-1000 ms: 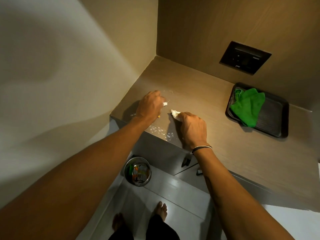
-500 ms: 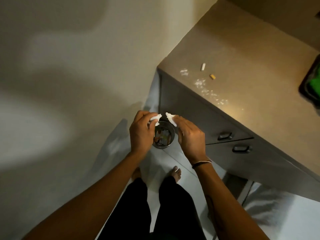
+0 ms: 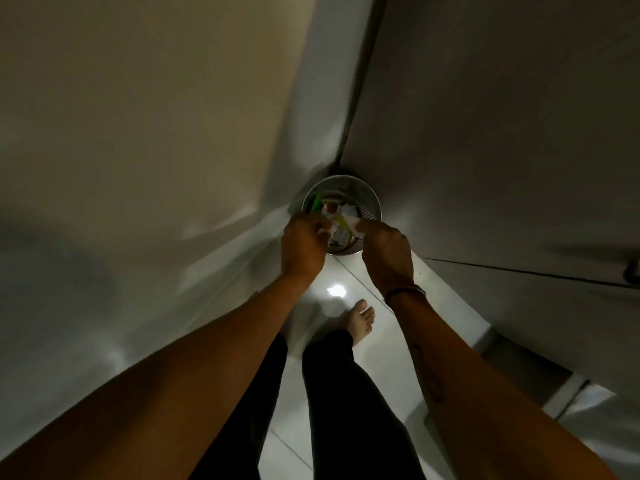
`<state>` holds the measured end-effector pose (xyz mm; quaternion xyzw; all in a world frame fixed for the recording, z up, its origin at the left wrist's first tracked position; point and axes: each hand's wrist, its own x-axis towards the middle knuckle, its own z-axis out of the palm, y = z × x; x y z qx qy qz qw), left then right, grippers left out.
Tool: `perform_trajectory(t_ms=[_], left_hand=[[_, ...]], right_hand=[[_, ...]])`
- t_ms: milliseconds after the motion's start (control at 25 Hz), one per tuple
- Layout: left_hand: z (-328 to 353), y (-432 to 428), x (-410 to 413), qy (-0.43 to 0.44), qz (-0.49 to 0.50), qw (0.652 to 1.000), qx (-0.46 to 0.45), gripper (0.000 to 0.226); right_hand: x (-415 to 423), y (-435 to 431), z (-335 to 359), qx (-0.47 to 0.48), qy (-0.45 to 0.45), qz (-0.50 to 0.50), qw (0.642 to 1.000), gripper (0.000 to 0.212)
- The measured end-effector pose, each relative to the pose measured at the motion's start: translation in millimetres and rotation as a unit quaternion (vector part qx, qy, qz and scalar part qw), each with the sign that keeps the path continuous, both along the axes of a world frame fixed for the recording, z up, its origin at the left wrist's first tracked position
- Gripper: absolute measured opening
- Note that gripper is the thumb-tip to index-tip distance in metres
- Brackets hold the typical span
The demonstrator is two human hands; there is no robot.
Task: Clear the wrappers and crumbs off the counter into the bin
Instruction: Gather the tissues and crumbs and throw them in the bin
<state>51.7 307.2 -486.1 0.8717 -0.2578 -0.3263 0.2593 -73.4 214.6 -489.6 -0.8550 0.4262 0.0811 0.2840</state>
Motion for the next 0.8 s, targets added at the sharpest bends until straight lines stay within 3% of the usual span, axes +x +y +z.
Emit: perform_trajectory(t_ms=[160,360,480,600,800], left_hand=[[-49,-21,4,-0.005,-0.063,0.997,0.052,0.029],[-3,10,7,-0.015,-0.095,0.995,0.021,0.034],[68,26,2,-0.080,-0.182,0.980,0.010,0.053],[158,20,3,-0.161,-0.286,0.944,-0.017,0.071],[297,-20,16,-0.251,-0.284,0.909,-0.170,0.070]], right_hand=[[18,-19,-46,0.096,0.004,-0.063,0.993,0.035],[-5,-1,3,0.115,-0.007,-0.098,0.988,0.042],[-20,21,77,0.046,0.001,-0.078,0.996,0.059],[-21,29,169,-0.026,-0.048,-0.095,0.994,0.064],[-20,8,320,-0.202,-0.211,-0.144,0.946,0.051]])
